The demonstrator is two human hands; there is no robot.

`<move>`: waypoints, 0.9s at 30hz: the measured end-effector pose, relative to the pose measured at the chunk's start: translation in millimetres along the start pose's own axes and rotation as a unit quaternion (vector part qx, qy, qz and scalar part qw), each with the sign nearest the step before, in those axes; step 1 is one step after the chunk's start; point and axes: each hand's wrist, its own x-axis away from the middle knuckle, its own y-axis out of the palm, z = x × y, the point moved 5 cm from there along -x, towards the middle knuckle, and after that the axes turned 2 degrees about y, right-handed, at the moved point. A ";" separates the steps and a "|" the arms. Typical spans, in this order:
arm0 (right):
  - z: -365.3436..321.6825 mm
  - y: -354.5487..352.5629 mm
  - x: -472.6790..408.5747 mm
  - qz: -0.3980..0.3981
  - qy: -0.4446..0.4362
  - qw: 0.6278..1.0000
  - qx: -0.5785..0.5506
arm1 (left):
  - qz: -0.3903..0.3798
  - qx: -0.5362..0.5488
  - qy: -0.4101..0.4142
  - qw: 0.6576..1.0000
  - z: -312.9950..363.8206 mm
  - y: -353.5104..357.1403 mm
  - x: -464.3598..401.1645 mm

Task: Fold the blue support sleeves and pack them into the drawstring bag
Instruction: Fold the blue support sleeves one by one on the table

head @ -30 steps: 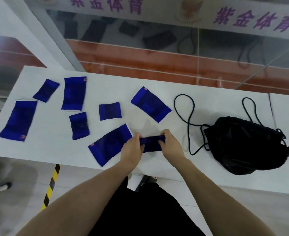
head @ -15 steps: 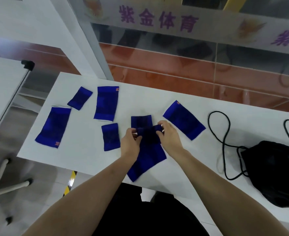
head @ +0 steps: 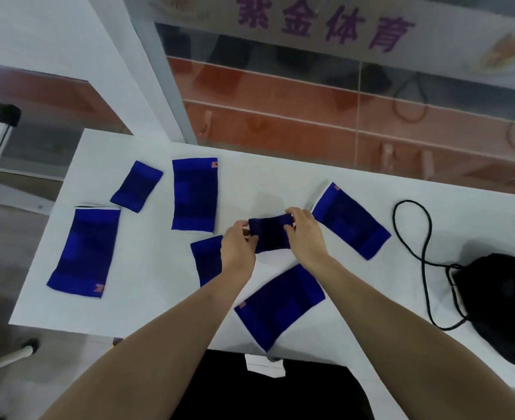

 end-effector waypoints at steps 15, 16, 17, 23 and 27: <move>-5.0 10.4 -17.3 -0.057 -0.086 0.964 0.245 | -0.050 -0.129 0.063 0.988 -1.4 8.9 -15.0; -5.5 10.3 -17.8 -0.058 -0.085 0.968 0.230 | -0.055 -0.133 0.064 0.988 -0.9 9.2 -15.6; -5.7 10.2 -18.1 -0.063 -0.081 0.974 0.204 | -0.057 -0.134 0.067 0.987 -0.6 9.3 -15.6; -4.8 -3.7 -11.1 -0.069 -0.035 0.997 -0.015 | -0.073 -0.139 0.044 0.987 -4.7 1.8 -18.1; -9.9 -14.3 -8.5 -0.066 -0.054 0.995 -0.060 | -0.081 -0.110 0.080 0.987 -1.7 -9.7 -20.9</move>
